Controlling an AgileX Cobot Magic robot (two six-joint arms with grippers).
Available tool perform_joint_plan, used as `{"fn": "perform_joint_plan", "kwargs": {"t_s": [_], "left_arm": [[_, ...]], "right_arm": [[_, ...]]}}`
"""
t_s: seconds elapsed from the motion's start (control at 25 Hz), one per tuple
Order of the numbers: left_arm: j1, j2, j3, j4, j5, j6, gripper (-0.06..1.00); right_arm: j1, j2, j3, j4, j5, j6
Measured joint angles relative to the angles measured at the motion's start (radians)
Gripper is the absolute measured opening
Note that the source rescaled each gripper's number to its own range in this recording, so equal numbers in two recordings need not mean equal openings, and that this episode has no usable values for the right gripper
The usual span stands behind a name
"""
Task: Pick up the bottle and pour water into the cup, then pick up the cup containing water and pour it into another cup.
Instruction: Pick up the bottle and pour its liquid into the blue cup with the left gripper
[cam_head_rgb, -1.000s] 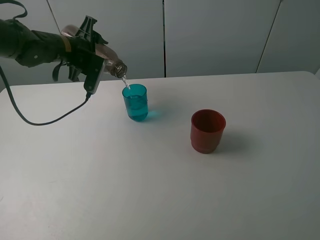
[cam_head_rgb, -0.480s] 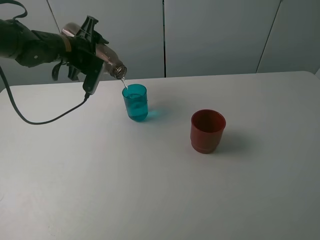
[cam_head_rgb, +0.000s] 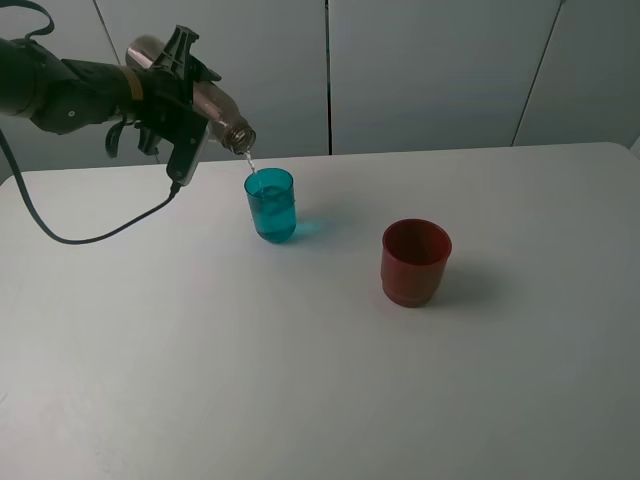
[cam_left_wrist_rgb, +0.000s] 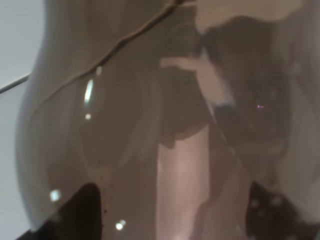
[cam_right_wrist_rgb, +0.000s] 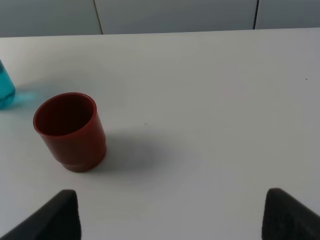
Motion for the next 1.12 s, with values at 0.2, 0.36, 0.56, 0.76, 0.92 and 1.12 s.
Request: {"fn": "perform_joint_plan", "kwargs": {"t_s": [0.2, 0.36, 0.56, 0.76, 0.92, 1.12], "left_arm": [[0.000, 0.000, 0.000, 0.000, 0.000, 0.026, 0.06], [0.000, 0.000, 0.000, 0.000, 0.000, 0.031, 0.06], [0.000, 0.000, 0.000, 0.000, 0.000, 0.033, 0.06], [0.000, 0.000, 0.000, 0.000, 0.000, 0.019, 0.06], [0.000, 0.000, 0.000, 0.000, 0.000, -0.004, 0.06], [-0.002, 0.000, 0.000, 0.000, 0.000, -0.194, 0.06]], "right_arm": [[0.000, 0.000, 0.000, 0.000, 0.000, 0.007], [0.000, 0.000, 0.000, 0.000, 0.000, 0.000], [0.000, 0.000, 0.000, 0.000, 0.000, 0.000], [0.000, 0.000, 0.000, 0.000, 0.000, 0.000], [0.000, 0.000, 0.000, 0.000, 0.000, 0.000], [0.000, 0.000, 0.000, 0.000, 0.000, 0.000]]}}
